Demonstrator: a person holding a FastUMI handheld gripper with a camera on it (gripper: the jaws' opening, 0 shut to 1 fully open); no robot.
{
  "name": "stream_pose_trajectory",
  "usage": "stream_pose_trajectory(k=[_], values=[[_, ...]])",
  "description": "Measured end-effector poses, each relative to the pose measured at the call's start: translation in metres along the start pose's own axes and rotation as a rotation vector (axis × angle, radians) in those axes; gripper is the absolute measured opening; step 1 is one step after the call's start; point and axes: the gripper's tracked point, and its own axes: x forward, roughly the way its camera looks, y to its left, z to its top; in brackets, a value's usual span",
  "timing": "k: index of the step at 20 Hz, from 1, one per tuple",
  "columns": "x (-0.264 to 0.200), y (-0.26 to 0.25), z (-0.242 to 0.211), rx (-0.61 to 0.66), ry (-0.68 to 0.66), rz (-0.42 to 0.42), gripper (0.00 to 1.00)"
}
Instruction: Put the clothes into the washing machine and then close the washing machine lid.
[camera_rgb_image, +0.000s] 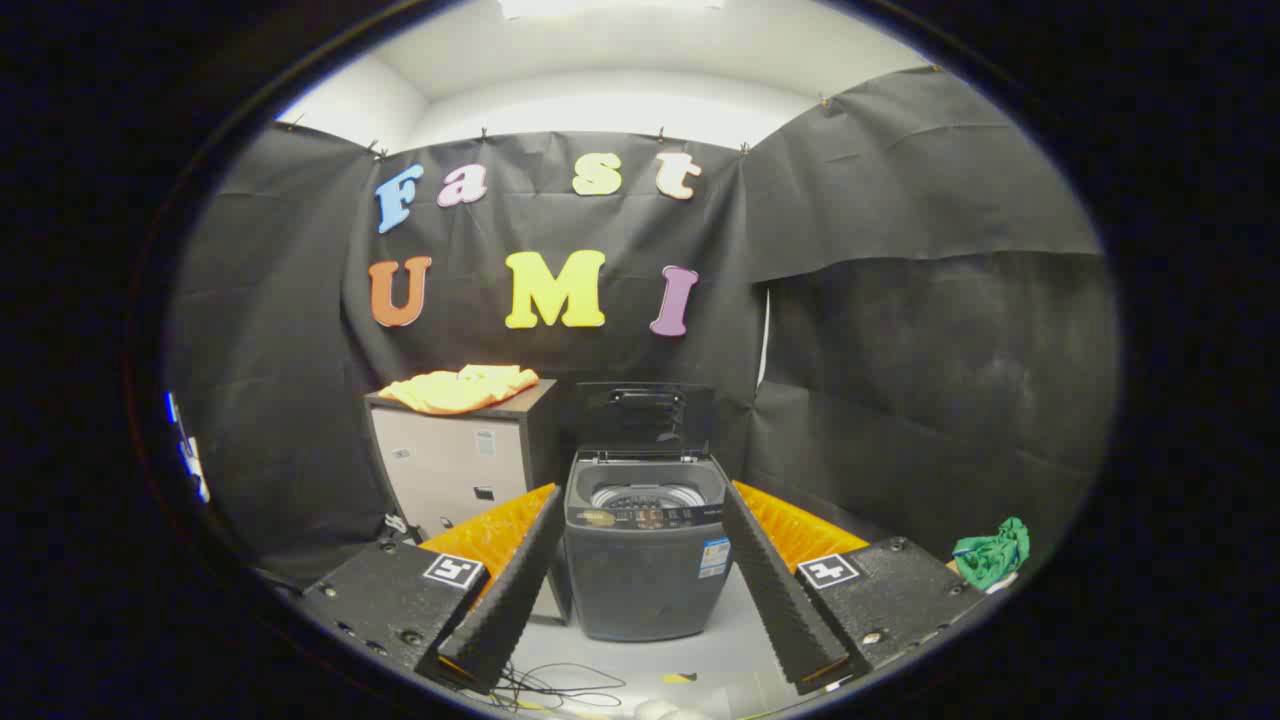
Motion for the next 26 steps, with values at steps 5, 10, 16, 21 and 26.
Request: stream_pose_trajectory(k=[5,10,16,21,26], values=[[0.004,0.001,0.007,-0.001,-0.001,-0.007,0.99],[0.007,0.007,0.016,-0.006,-0.021,-0.005,0.99],[0.011,0.015,0.011,0.007,-0.012,0.008,0.99],[0.017,0.020,0.008,0.009,0.006,0.025,0.99],[0.030,0.037,0.014,-0.010,0.010,0.054,0.99]])
